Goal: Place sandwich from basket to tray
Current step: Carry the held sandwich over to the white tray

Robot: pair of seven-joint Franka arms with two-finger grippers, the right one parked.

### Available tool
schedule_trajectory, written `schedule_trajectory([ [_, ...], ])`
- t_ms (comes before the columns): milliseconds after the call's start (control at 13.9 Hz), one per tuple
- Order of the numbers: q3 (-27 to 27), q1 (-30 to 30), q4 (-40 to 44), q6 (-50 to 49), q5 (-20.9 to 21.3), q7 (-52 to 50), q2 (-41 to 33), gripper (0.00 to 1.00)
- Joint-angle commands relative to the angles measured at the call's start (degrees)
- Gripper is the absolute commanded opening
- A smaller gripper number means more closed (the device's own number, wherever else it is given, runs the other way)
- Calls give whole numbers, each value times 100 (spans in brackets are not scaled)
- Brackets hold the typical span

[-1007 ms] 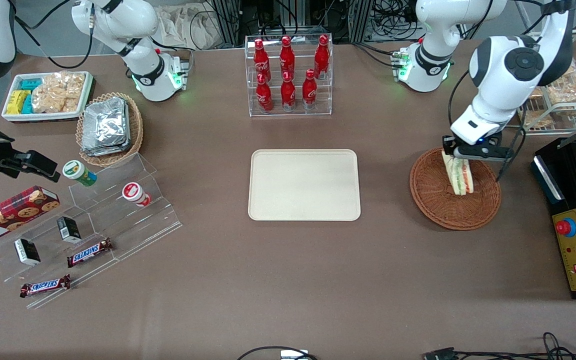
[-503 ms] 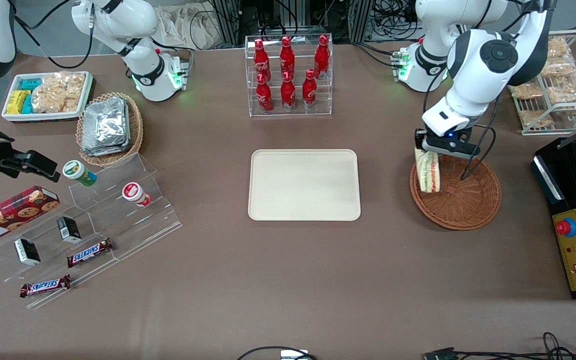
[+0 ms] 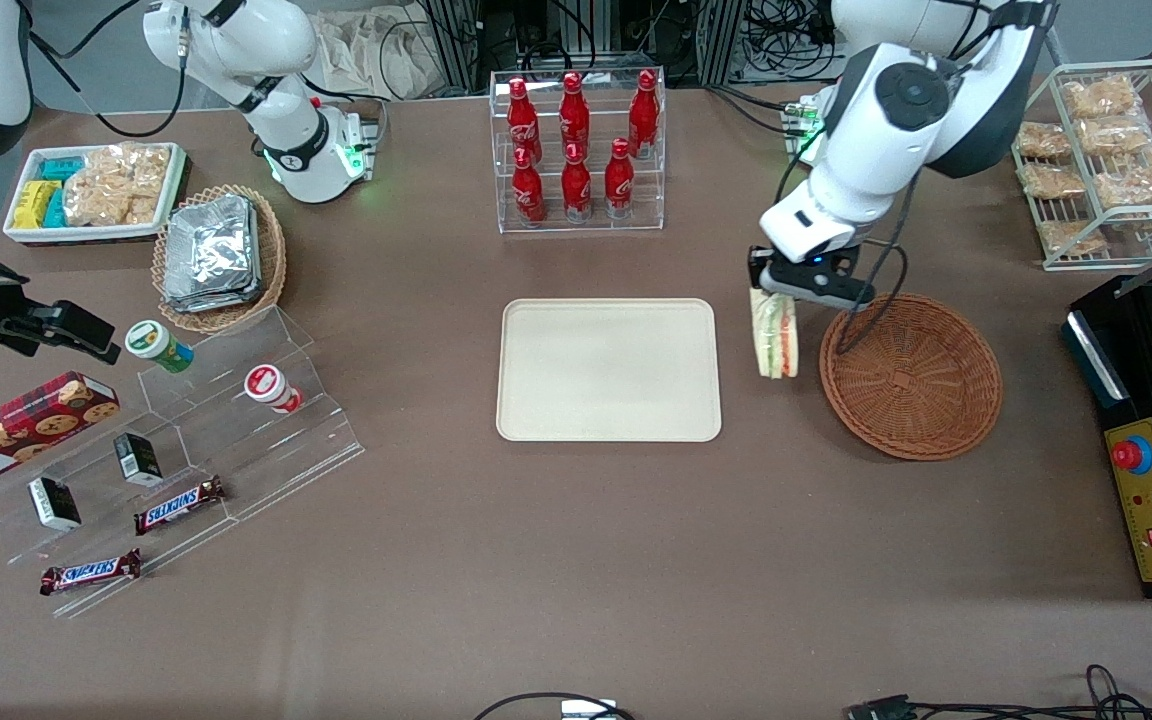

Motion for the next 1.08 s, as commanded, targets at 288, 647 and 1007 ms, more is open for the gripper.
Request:
schedule_trajectory([
  [288, -31, -527, 732, 240, 35, -420, 1177, 17],
  [647, -31, -816, 722, 812, 43, -420, 1775, 18],
  [1007, -23, -1002, 661, 1340, 79, -420, 2302, 19],
])
